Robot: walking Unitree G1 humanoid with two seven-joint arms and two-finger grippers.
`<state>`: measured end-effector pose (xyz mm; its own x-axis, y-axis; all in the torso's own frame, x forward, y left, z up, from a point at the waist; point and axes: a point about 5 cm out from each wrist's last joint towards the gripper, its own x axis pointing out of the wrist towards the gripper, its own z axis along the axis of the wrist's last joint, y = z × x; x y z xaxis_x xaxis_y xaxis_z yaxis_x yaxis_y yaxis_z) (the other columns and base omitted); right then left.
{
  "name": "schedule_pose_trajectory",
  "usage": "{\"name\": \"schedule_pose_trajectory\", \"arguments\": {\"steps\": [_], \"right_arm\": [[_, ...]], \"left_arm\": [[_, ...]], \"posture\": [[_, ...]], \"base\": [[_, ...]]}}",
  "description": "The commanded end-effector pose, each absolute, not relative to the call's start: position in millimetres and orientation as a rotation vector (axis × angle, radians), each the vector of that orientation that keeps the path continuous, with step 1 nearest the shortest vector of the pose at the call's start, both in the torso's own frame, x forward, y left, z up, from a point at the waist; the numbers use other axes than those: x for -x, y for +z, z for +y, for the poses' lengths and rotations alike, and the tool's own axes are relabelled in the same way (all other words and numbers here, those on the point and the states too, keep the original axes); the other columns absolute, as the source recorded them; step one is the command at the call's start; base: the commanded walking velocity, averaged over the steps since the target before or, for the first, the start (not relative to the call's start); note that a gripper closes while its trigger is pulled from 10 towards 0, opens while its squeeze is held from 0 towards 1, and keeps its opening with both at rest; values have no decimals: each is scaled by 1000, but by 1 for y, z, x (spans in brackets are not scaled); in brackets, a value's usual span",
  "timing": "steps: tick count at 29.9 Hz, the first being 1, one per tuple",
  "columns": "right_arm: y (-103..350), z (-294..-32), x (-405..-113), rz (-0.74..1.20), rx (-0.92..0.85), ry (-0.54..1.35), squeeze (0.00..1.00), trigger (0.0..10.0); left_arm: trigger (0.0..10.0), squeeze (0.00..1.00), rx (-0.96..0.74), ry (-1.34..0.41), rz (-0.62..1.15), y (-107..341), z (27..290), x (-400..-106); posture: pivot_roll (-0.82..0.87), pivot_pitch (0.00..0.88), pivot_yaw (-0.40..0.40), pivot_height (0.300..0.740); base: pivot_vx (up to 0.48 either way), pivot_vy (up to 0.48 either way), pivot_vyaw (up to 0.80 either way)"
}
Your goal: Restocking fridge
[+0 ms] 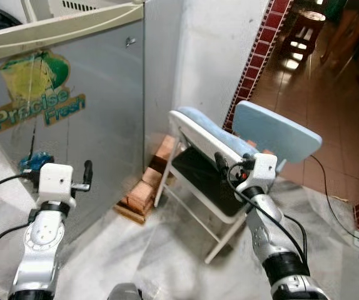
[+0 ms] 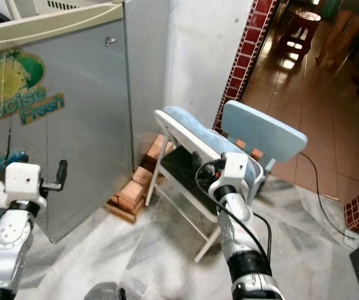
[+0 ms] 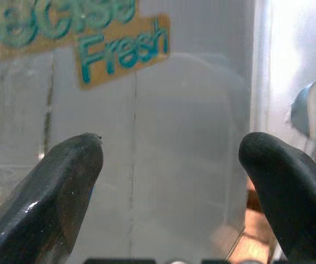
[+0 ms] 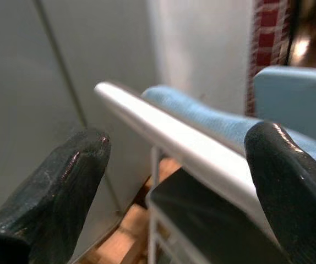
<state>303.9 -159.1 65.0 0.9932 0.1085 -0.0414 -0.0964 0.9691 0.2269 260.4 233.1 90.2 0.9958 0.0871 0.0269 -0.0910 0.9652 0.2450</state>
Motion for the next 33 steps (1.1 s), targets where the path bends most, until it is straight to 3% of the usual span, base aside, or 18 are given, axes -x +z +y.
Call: {"name": "schedule_pose_trajectory", "arguments": {"steps": [1,11,26,33], "right_arm": [[66,-177,-296,36,-197,29,0,10000],[64,-192,-272,25,-129,-24,0,10000],[52,-203,-244,112,-129,-99,0,10000],[53,-202,-247,113,-138,-89,0,10000]], "left_arm": [[10000,0,-230,49,-22,90,221,-262],[10000,0,-200,-41,14,80,201,-257],[10000,0,-171,-43,85,68,211,-249],[10000,0,-136,-30,79,66,209,-247]], "posture": [[90,0,-62,740],[57,0,-44,740],[22,0,-42,740],[11,0,-36,740]], "base": [[0,476,0],[0,476,0],[0,479,0],[0,480,-750]]}}
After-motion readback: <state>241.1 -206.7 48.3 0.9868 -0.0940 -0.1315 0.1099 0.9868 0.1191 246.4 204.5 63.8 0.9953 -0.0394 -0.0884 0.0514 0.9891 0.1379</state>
